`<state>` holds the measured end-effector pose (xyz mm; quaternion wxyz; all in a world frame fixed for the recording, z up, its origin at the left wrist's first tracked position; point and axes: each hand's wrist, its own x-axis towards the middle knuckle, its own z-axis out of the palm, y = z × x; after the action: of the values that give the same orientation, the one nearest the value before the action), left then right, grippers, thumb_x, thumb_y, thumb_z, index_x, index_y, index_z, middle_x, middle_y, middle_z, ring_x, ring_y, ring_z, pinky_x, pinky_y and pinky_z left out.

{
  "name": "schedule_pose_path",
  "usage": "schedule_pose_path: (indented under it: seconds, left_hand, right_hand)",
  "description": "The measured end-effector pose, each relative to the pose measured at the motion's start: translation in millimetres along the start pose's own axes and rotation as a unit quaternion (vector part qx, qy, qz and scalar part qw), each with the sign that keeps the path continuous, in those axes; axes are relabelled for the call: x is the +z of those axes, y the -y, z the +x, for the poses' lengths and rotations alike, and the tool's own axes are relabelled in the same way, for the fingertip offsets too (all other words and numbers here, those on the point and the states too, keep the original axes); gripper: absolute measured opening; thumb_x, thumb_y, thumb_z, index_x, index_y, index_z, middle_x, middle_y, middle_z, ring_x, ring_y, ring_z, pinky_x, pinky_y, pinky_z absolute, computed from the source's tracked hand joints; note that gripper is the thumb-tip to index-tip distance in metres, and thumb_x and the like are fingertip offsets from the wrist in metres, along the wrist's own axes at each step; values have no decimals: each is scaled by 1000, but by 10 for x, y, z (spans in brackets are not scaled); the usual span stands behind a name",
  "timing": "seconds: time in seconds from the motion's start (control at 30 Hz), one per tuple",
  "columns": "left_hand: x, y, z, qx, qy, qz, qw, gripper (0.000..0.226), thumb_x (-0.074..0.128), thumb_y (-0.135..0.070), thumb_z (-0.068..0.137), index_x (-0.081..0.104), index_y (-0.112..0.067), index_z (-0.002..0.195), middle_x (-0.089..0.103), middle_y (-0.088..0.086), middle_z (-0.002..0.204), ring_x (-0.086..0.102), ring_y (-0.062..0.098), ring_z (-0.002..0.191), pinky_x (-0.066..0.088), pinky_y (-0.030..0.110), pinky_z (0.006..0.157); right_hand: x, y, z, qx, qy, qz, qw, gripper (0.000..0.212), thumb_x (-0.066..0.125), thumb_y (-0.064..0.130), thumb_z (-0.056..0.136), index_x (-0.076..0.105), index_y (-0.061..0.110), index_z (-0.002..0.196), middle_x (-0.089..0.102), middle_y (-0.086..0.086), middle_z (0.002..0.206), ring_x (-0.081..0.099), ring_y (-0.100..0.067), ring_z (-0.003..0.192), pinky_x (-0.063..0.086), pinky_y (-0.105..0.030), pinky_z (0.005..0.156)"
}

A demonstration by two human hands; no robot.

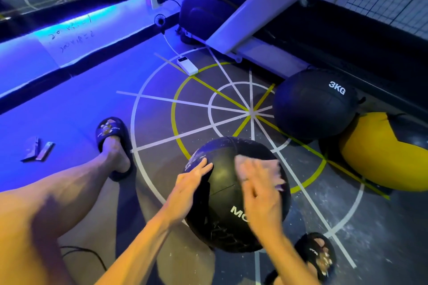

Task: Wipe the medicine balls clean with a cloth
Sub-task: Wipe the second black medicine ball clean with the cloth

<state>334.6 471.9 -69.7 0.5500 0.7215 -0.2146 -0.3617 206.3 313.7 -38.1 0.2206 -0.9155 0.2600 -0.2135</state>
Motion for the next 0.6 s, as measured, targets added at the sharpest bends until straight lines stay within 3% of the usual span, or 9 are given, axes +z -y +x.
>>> schedule_pose_path:
  seconds: [0.1, 0.2, 0.27, 0.33, 0.4, 0.43, 0.5, 0.57, 0.6]
  left_hand:
    - [-10, 33, 39, 5, -16, -72, 997, 62, 22, -58, 101, 63, -29, 138, 44, -27, 152, 31, -8, 146, 17, 34, 128]
    - [-31, 102, 74, 25, -27, -30, 999, 58, 21, -63, 104, 66, -41, 134, 47, -24, 152, 33, -3, 147, 16, 47, 128]
    - [-47, 102, 93, 32, -25, 3, 999, 56, 18, -65, 105, 64, -49, 133, 44, -25, 155, 31, -6, 147, 6, 56, 127]
    - [-41, 28, 83, 19, -25, 5, 999, 54, 17, -60, 108, 64, -50, 131, 44, -31, 151, 29, -20, 139, 2, 54, 127]
    - [15, -71, 43, -6, -17, 0, 1000, 53, 15, -61, 106, 62, -55, 129, 40, -39, 149, 21, -27, 133, 1, 51, 127]
    - [46, -113, 21, -12, -14, -3, 1000, 53, 16, -68, 103, 61, -59, 129, 40, -41, 148, 20, -22, 136, 4, 49, 128]
    - [88, -114, 3, -18, -20, -30, 999, 60, 22, -86, 91, 64, -60, 125, 49, -37, 141, 26, -15, 135, 16, 38, 127]
    - [123, -115, -27, -16, -15, -64, 998, 69, 27, -90, 85, 71, -51, 120, 56, -31, 128, 37, -19, 125, 27, 24, 121]
    - [148, -96, -42, 7, -15, -56, 998, 67, 25, -86, 88, 68, -49, 125, 56, -32, 132, 37, -19, 129, 24, 25, 123]
  right_hand:
    - [100, 203, -394, -264, 207, -136, 932, 34, 41, -1, 93, 52, 3, 125, 47, -15, 131, 49, -34, 125, 40, -44, 105]
    - [-150, -20, -294, -328, 224, -56, 916, 44, 50, 4, 93, 62, 17, 134, 54, 5, 146, 44, -14, 140, 38, -31, 113]
    - [-281, -190, -128, -264, 192, -23, 945, 45, 50, -7, 93, 69, 20, 123, 61, 9, 135, 53, -15, 130, 47, -42, 108]
    - [-349, -270, -27, -31, 86, 57, 994, 50, 54, -4, 100, 64, 33, 133, 55, 23, 142, 53, -13, 134, 50, -48, 108]
    - [-260, -199, -44, 76, -13, 62, 995, 49, 55, 8, 103, 54, 42, 139, 53, 21, 145, 55, -15, 134, 53, -49, 105]
    - [-187, -121, -99, 54, -11, 51, 997, 46, 53, 9, 104, 56, 37, 140, 61, 11, 140, 61, -19, 126, 57, -45, 97]
    - [-41, 148, -237, -102, 103, -38, 989, 31, 44, 3, 101, 60, 11, 127, 64, -9, 120, 61, -26, 108, 56, -40, 84]
    - [-3, 225, -339, -291, 176, -111, 934, 22, 50, 4, 93, 60, 7, 113, 58, -11, 126, 52, -25, 124, 51, -39, 98]
    - [-59, 151, -306, -311, 188, -93, 927, 26, 55, 8, 91, 65, 13, 114, 59, -4, 130, 51, -19, 128, 51, -35, 100]
